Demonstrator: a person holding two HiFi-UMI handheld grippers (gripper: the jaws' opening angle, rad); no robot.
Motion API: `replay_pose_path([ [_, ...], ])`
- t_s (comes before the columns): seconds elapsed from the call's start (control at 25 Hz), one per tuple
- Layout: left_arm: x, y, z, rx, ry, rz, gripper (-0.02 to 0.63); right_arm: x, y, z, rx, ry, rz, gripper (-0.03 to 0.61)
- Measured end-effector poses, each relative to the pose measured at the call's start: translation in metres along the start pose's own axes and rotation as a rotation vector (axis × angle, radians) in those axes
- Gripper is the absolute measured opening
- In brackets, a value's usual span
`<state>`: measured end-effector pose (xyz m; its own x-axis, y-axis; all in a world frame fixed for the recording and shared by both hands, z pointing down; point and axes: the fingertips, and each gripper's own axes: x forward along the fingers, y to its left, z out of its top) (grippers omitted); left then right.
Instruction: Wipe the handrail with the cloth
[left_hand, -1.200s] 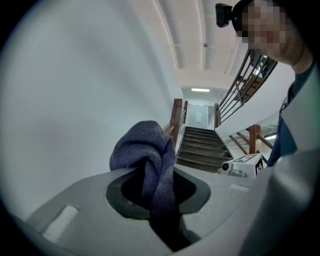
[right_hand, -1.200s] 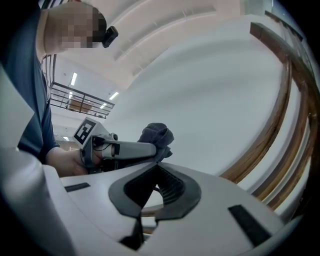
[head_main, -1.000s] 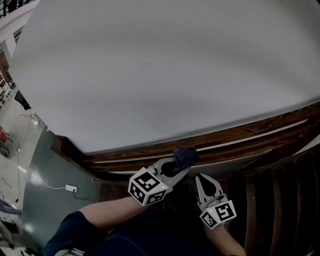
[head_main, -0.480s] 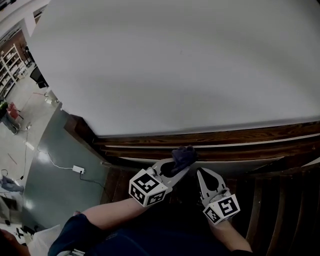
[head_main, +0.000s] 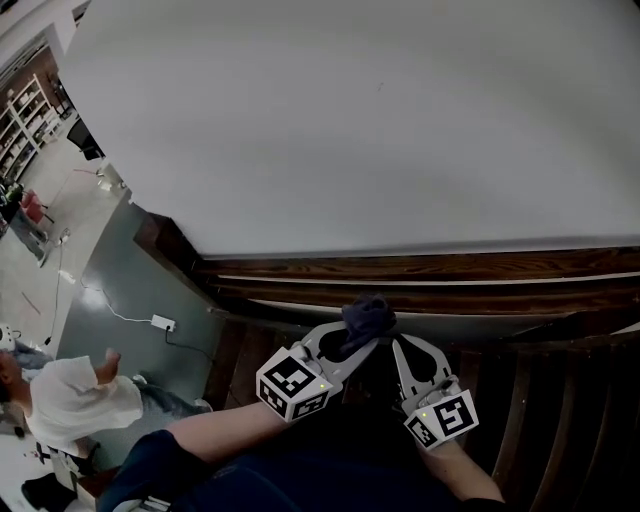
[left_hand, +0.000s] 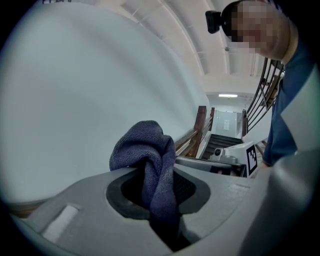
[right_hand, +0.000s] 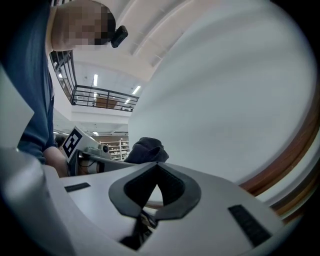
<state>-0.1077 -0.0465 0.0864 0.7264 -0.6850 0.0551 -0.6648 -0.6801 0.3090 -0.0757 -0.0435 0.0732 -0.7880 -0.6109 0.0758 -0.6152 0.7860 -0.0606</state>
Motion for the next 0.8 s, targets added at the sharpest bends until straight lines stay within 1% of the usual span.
replay_pose_path([
  [0.44,-0.003,-0.014,0.001,0.03,0.0,-0.028,0.083,-0.01,0.008,0.004,-0.018,-0.018,0.0,0.008],
  [0.8,-0.012,-0.01,0.002,0.036,-0.003,-0.016,0.083,-0.006,0.014,0.006,-0.019,-0.024,0.012,0.008],
])
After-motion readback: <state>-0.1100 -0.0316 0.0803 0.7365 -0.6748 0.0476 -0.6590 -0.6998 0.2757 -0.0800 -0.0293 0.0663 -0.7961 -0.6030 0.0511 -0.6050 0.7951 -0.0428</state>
